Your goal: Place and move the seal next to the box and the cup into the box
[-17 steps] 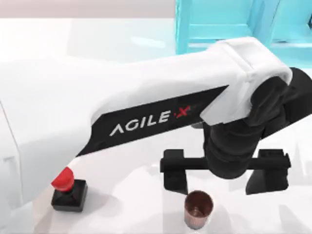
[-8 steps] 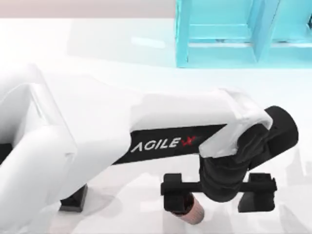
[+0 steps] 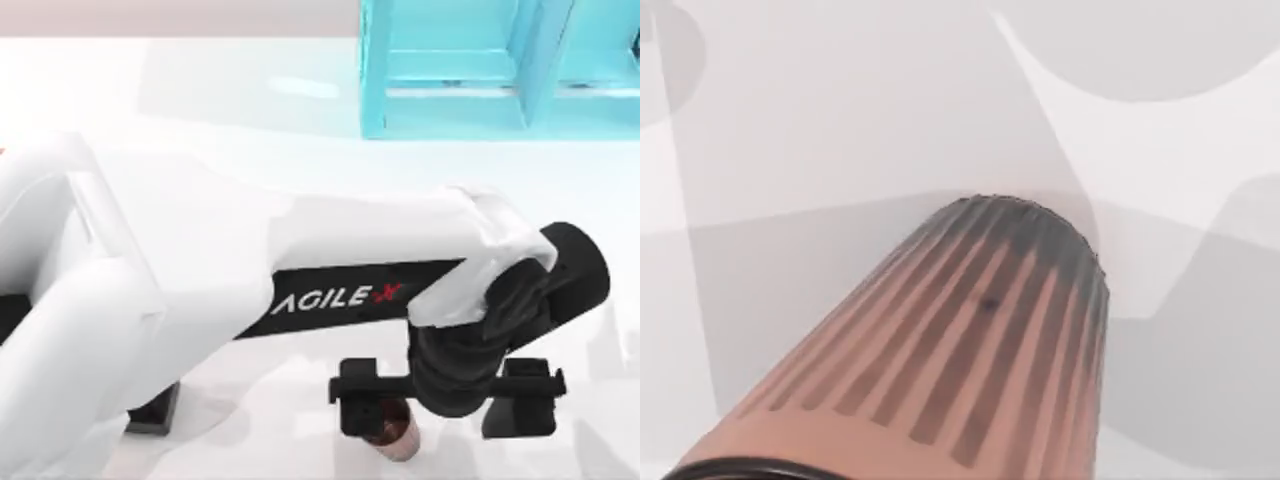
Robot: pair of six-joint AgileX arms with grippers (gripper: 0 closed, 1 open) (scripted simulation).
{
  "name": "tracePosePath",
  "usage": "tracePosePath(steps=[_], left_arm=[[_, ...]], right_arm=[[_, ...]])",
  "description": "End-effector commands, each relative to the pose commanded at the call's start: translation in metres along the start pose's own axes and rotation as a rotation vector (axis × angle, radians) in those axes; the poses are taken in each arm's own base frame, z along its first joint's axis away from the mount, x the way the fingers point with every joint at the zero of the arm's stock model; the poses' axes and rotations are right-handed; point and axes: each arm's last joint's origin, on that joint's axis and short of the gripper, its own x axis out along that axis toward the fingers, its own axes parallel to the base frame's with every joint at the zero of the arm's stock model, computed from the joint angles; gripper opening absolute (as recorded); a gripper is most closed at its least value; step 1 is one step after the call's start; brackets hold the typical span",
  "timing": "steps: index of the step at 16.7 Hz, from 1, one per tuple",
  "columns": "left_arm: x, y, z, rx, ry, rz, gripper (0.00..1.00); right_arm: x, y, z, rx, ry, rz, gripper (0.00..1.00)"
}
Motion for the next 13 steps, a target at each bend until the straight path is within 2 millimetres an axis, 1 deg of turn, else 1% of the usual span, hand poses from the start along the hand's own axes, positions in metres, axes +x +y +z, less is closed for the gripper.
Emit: tracePosePath(steps=[10,11,13], left_arm=[[0.0,0.0,0.0,0.0,0.0,0.0,0.02],[0.0,0.0,0.0,0.0,0.0,0.0,0.0],[0.0,0.0,0.0,0.0,0.0,0.0,0.0]], right_arm=[[0.0,0.0,0.0,0.0,0.0,0.0,1.0],[0.0,0.0,0.0,0.0,0.0,0.0,1.0],[0.0,0.0,0.0,0.0,0.0,0.0,1.0]])
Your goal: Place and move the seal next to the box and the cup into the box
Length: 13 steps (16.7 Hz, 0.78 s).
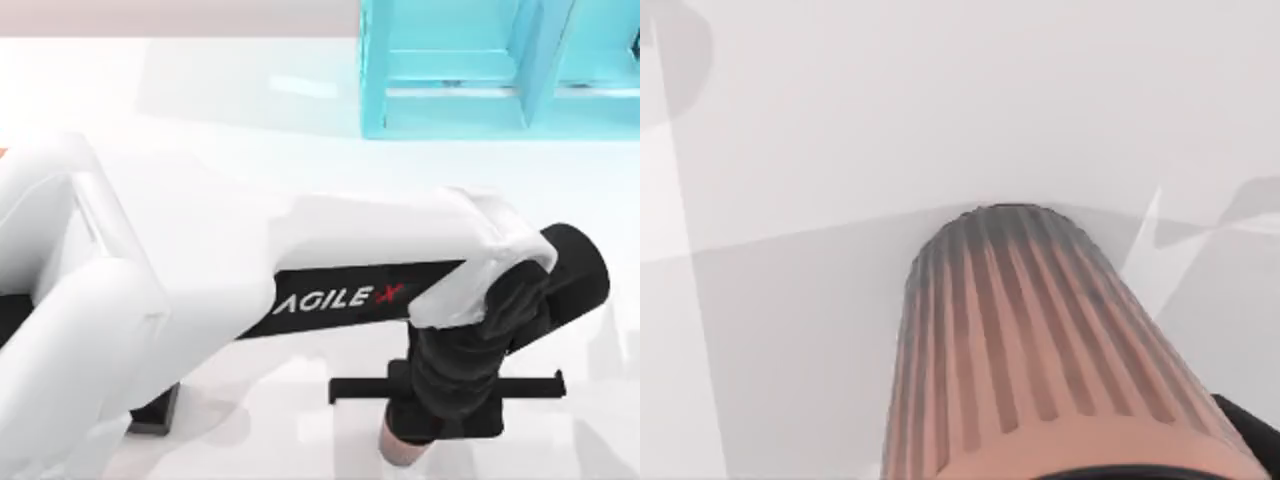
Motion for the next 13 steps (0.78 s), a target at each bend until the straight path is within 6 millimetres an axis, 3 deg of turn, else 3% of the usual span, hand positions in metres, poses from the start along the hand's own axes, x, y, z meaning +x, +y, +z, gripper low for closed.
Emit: tracePosePath(steps=[8,10,13], left_arm=[[-0.005,0.005,0.003,-0.009,0.001,0.002,0.0],[-0.021,0.022,0.009,-0.026,0.003,0.005,0.0],[-0.062,0.057,0.009,-0.024,-0.002,-0.003,0.0]], right_arm=[[0.0,0.0,0.0,0.0,0.0,0.0,1.0],[0.0,0.0,0.0,0.0,0.0,0.0,1.0],[0.0,0.0,0.0,0.0,0.0,0.0,1.0]])
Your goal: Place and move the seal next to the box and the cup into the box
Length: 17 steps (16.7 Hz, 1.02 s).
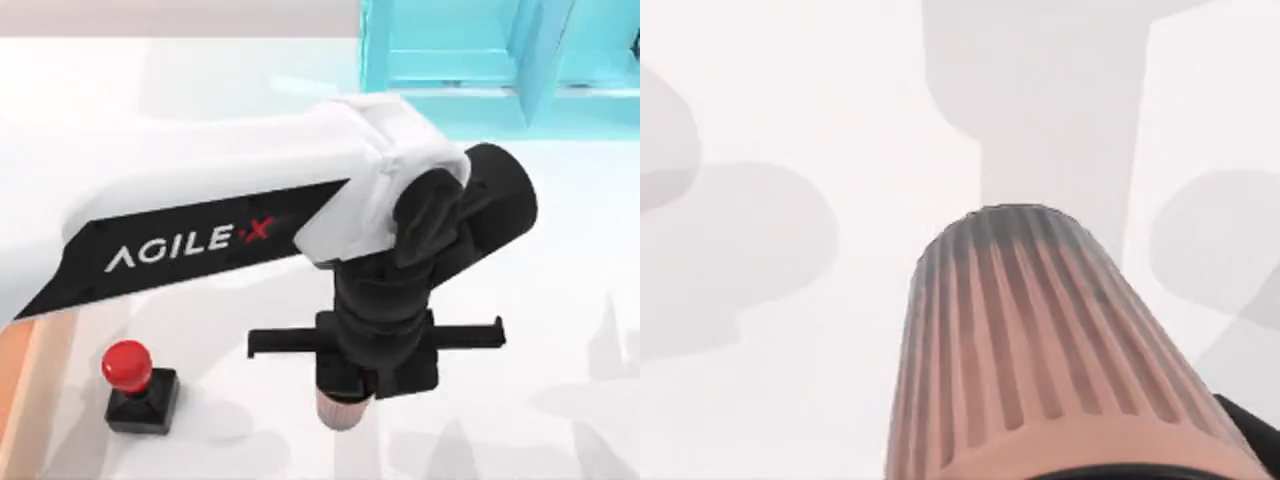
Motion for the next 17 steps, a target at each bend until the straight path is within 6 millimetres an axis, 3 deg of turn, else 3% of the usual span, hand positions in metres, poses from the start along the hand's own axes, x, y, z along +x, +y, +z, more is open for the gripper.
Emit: tracePosePath(steps=[4,10,13,17], left_arm=[[-0.036,0.039,-0.007,0.023,0.001,0.002,0.0],[-0.039,0.041,-0.008,0.03,0.001,0.003,0.0],[-0.04,0.056,0.005,0.032,0.002,0.001,0.0],[-0.042,0.109,0.04,0.035,0.006,-0.005,0.0]], right_arm=[[0.0,0.0,0.0,0.0,0.0,0.0,1.0],[0.0,0.0,0.0,0.0,0.0,0.0,1.0],[0.0,0.0,0.0,0.0,0.0,0.0,1.0],[0.0,0.0,0.0,0.0,0.0,0.0,1.0]])
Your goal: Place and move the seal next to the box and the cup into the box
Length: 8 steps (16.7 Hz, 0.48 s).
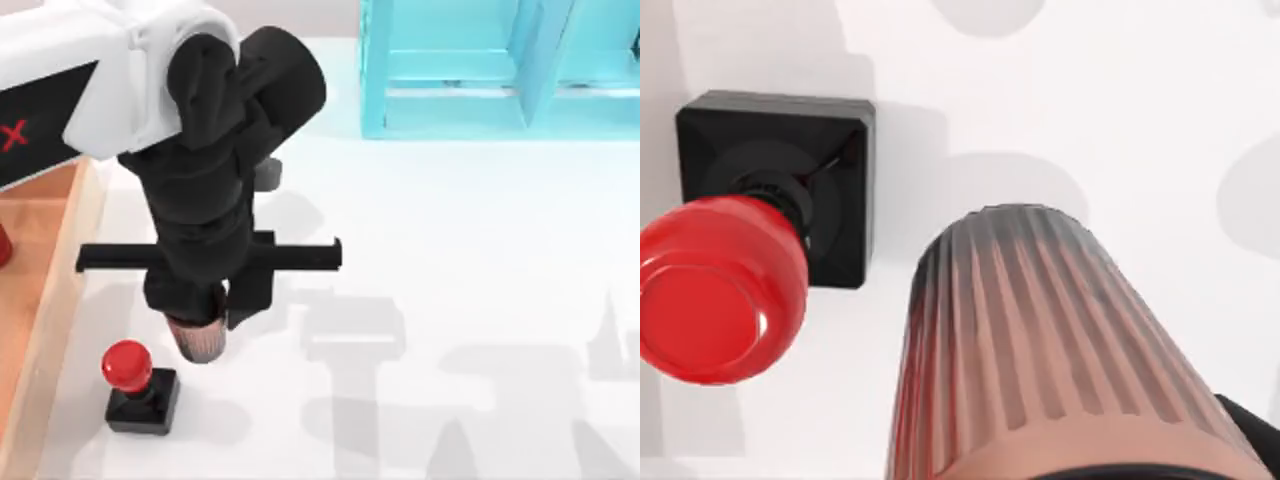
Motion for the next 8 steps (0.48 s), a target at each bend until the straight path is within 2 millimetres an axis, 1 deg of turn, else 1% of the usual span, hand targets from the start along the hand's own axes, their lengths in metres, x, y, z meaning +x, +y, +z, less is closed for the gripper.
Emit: tracePosePath(steps=[2,4,6,8], left_arm=[[-0.001,0.038,0.015,0.001,0.002,-0.003,0.0],[-0.002,0.081,0.025,0.001,0.006,-0.007,0.0],[-0.001,0.125,0.028,0.001,0.011,-0.011,0.0],[0.0,0.166,0.025,0.0,0.017,-0.017,0.0]], right_arm=[[0.0,0.0,0.0,0.0,0.0,0.0,1.0],[0.0,0.0,0.0,0.0,0.0,0.0,1.0],[0.0,0.0,0.0,0.0,0.0,0.0,1.0],[0.0,0.0,0.0,0.0,0.0,0.0,1.0]])
